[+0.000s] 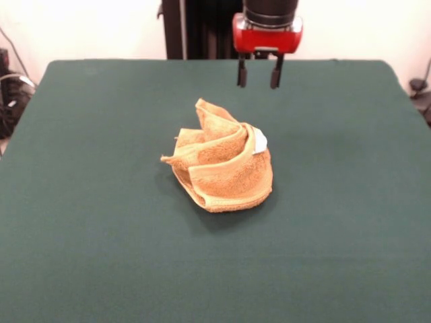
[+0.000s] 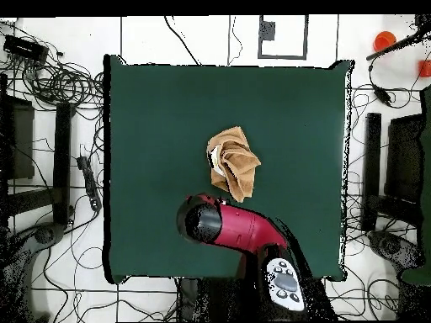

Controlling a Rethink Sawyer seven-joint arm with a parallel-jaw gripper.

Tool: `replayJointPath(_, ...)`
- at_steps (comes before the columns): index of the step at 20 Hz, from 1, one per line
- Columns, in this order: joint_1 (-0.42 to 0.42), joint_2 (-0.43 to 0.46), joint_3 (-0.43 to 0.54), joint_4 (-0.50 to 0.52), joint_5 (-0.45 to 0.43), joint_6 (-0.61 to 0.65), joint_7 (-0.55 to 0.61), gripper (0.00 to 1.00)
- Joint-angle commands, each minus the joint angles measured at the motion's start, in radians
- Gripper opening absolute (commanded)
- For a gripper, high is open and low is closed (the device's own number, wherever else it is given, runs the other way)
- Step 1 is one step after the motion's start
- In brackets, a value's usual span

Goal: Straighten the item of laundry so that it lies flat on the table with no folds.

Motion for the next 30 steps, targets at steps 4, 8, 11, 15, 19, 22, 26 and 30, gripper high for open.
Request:
replayJointPath(4,0.025,0.04,0.027,-0.085,0.006,0.084,0.152,1.0)
replayJointPath(8,0.032,0.044,0.016,-0.105,0.004,0.099,0.153,1.0)
replayJointPath(11,0.036,0.044,0.01,-0.106,0.007,0.094,0.161,1.0)
replayJointPath(15,0.036,0.039,0.011,-0.092,0.007,0.082,0.165,1.0)
replayJointPath(19,0.033,0.036,0.015,-0.086,0.008,0.083,0.163,1.0)
replayJointPath(22,0.028,0.035,0.019,-0.079,0.01,0.077,0.163,1.0)
replayJointPath(26,0.023,0.033,0.023,-0.08,0.012,0.082,0.16,1.0)
replayJointPath(30,0.02,0.033,0.024,-0.084,0.013,0.088,0.157,1.0)
